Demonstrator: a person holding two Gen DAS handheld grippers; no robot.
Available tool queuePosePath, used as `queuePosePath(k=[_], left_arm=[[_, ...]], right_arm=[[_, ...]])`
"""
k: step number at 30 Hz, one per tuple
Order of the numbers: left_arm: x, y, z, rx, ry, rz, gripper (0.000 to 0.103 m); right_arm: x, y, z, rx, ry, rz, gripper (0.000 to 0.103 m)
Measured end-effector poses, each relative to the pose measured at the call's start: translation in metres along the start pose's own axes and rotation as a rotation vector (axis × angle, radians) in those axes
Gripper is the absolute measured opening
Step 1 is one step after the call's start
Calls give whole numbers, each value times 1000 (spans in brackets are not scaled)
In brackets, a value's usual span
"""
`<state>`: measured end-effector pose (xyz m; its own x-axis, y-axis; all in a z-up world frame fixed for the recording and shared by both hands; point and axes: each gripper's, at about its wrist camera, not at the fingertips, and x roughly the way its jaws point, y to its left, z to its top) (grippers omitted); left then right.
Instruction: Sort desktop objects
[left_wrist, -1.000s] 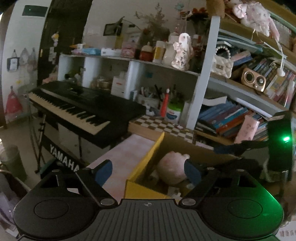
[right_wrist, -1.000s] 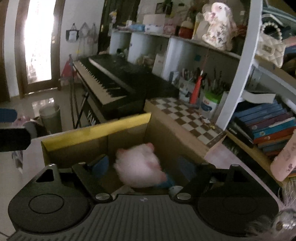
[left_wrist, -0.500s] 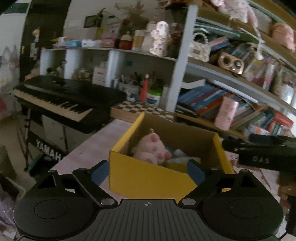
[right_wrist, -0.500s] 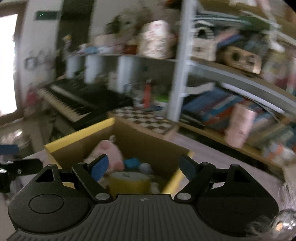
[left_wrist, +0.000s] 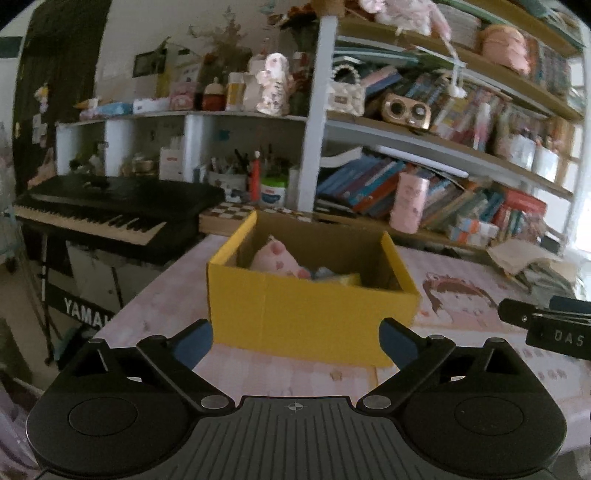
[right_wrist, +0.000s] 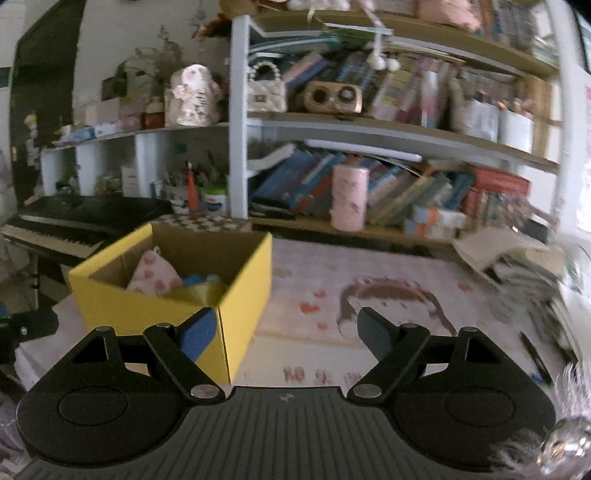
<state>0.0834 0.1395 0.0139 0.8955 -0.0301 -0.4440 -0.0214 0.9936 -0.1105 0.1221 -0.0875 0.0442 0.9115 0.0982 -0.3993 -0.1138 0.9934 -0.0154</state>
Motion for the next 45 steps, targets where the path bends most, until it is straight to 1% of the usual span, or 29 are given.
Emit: queuePosePath(k=[3, 7, 15, 22, 27, 33, 36, 40, 45], left_arm=[[-8, -1, -10, 18, 19, -27, 100], [-17, -2, -20, 25, 45, -37, 100], [-28, -11, -35, 61, 66, -12, 102], [-25, -21, -43, 62, 100, -10, 103], [-23, -24, -48, 74, 134, -25, 103], [-19, -27, -51, 80, 166, -25, 103], [-19, -27, -52, 80, 178, -22, 103], [-18, -31, -54, 114, 183, 1, 103], [-17, -32, -55, 124, 192, -8, 103]], right_arm=[[-19, 2, -19, 26, 19, -35, 82], [-41, 7, -40, 51, 50, -67, 82], [-67, 14, -64, 61, 98, -104, 83], [-71, 7, -76, 75, 155, -122, 86], [-74, 4, -87, 97, 202, -134, 89], [-72, 3, -87, 95, 208, -143, 95], [-71, 3, -87, 94, 214, -144, 96], [-70, 3, -87, 97, 219, -145, 98], [-67, 4, -89, 89, 232, -148, 100]])
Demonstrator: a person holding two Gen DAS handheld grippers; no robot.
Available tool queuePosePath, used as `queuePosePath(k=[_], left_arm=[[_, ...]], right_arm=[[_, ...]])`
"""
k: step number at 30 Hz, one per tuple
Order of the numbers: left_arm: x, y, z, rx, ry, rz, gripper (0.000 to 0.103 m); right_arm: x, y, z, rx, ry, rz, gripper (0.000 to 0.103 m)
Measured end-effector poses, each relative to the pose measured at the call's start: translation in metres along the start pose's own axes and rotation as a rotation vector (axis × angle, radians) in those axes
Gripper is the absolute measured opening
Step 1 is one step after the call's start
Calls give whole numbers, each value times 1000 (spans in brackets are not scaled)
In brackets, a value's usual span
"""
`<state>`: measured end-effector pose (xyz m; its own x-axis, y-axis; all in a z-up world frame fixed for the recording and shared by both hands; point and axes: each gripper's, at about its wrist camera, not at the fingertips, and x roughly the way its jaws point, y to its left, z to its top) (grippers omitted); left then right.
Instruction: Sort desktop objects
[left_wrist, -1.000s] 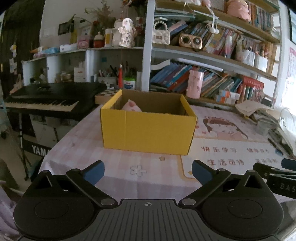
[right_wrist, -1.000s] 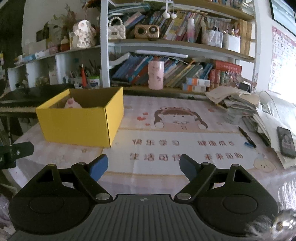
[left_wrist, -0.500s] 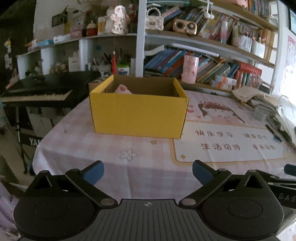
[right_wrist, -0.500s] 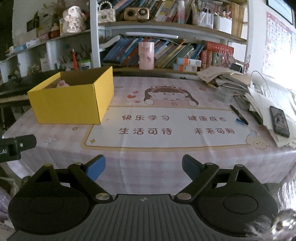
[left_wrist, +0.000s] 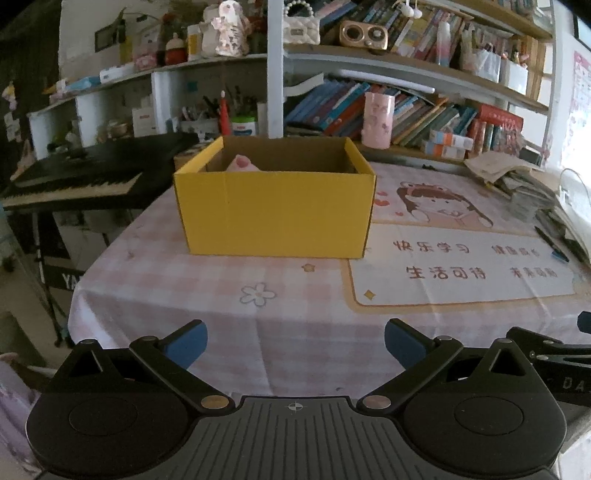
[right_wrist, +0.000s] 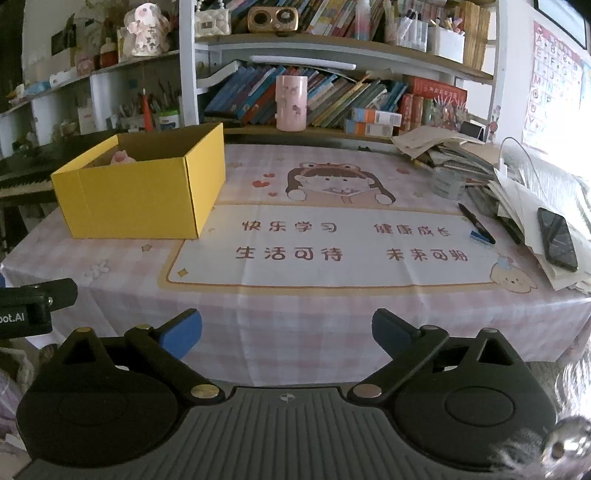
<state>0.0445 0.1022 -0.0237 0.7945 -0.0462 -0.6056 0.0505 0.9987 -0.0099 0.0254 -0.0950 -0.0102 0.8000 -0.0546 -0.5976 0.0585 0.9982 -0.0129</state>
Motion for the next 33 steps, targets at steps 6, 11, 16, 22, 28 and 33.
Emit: queuePosePath(k=[6, 11, 16, 22, 28, 33], left_arm=[[3, 0, 1, 1, 10, -13, 103], [4, -3, 1, 6, 17, -25, 103], [5, -7, 1, 19, 22, -33, 103], [4, -11, 0, 37, 24, -46, 103], [3, -13, 1, 44, 21, -51, 103], [4, -13, 1, 43, 30, -52, 103]], right_arm=[[2, 0, -1, -1, 13, -7, 101], [3, -2, -1, 11, 21, -15, 101], [2, -3, -1, 17, 24, -17, 101], [2, -6, -1, 26, 30, -18, 101], [3, -7, -1, 32, 34, -15, 101], [3, -8, -2, 33, 36, -13, 101]])
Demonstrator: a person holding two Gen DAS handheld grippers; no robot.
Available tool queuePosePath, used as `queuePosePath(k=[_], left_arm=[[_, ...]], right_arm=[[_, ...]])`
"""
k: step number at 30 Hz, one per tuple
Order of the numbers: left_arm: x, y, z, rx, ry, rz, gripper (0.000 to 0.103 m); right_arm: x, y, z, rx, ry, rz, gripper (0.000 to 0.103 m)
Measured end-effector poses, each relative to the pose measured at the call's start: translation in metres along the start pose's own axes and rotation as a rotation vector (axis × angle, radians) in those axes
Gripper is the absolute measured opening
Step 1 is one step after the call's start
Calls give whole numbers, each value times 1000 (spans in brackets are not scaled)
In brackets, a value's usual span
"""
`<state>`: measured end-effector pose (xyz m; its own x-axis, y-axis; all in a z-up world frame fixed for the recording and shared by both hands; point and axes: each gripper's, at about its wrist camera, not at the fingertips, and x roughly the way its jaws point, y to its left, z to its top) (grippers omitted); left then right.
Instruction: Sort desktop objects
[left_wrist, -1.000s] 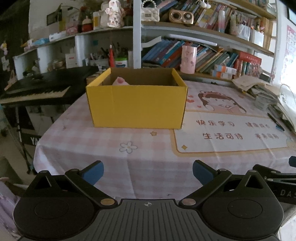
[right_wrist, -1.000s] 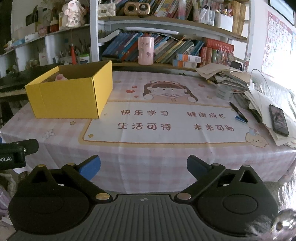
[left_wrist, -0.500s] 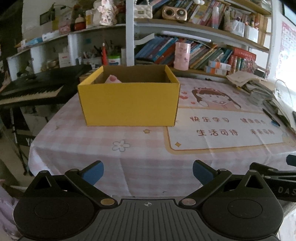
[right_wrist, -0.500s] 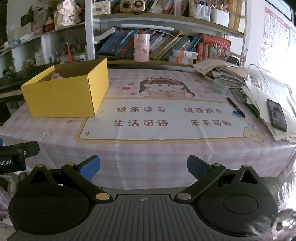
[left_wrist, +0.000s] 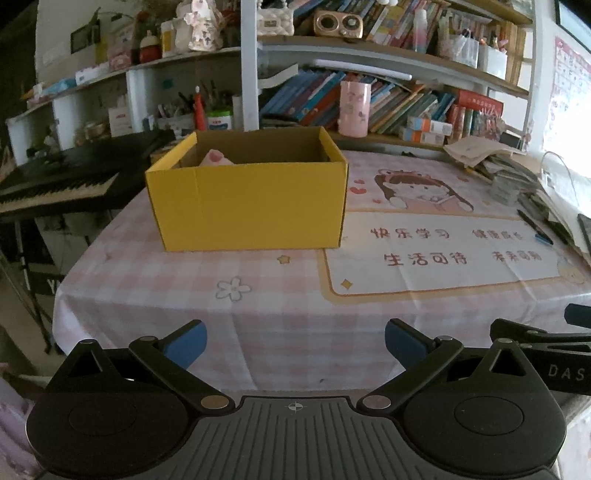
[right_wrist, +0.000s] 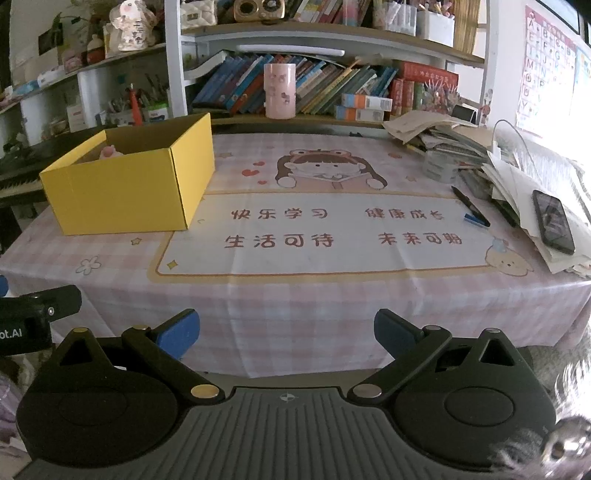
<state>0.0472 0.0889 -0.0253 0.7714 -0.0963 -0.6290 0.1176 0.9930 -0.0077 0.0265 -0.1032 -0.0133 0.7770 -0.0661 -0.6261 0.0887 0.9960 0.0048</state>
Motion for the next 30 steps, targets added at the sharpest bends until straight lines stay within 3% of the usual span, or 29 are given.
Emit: queuePosePath(k=[30], left_arm=[[6, 3, 0, -21, 22, -26, 103]], right_arm=[[9, 2, -4, 9, 26, 2, 101]])
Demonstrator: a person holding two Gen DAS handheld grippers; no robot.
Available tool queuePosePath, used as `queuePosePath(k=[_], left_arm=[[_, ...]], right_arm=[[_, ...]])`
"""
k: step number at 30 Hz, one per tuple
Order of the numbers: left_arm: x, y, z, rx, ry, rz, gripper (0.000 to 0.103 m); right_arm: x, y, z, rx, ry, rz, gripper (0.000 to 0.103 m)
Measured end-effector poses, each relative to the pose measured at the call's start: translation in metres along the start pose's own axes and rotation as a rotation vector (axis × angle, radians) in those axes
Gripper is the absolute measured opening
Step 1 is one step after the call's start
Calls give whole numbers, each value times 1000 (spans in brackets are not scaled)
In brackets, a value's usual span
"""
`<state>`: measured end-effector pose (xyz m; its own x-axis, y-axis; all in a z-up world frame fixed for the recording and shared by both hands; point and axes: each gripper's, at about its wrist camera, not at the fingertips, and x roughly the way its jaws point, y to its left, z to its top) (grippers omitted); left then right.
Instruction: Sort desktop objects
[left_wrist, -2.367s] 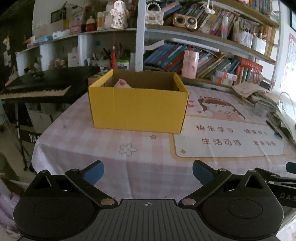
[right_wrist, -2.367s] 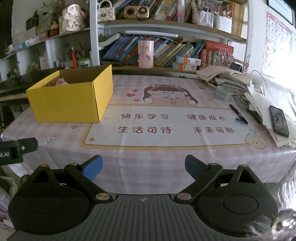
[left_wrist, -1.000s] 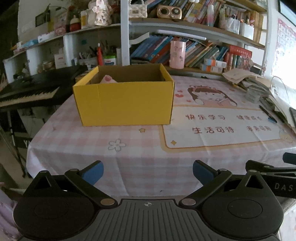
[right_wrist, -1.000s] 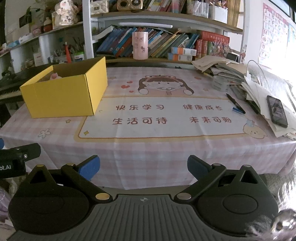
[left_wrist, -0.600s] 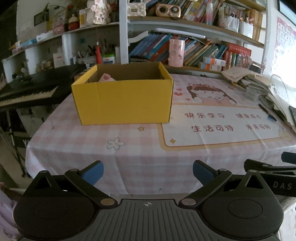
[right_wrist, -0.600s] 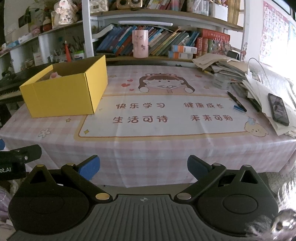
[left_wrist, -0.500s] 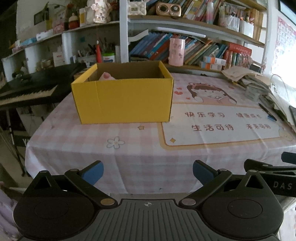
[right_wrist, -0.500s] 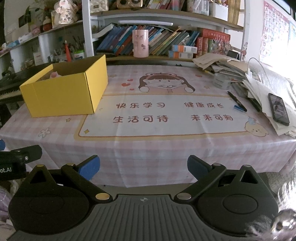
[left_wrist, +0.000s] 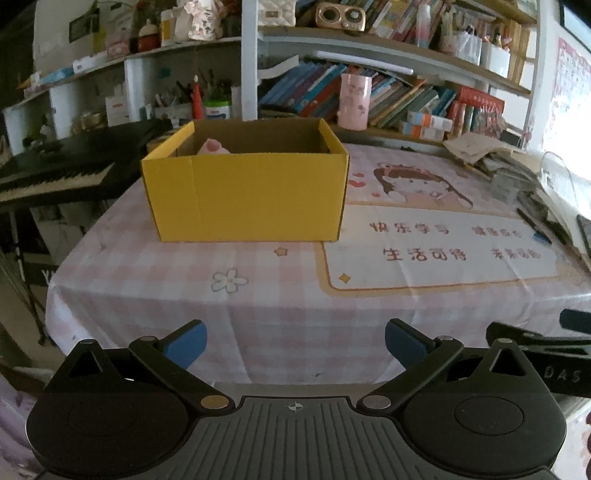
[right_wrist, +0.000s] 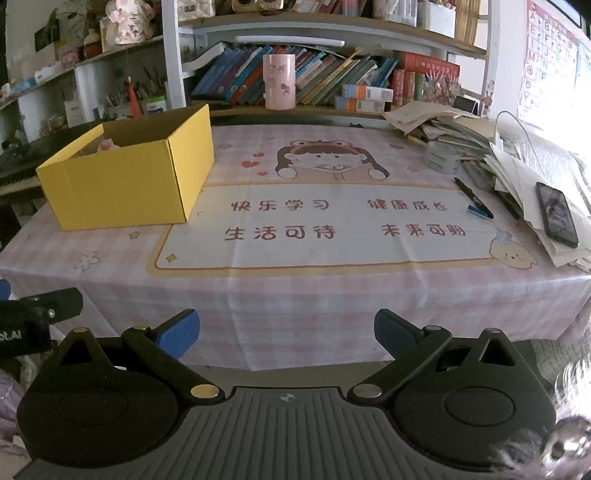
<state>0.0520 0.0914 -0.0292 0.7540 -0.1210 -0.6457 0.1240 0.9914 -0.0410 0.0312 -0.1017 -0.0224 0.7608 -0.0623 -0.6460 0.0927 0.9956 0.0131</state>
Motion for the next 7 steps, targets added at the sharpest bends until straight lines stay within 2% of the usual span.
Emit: queuePosePath(k=[7], left_arm=[[4, 0, 3, -8, 3, 2, 103]], right_arm=[[5, -2, 4, -6, 20, 5, 101]])
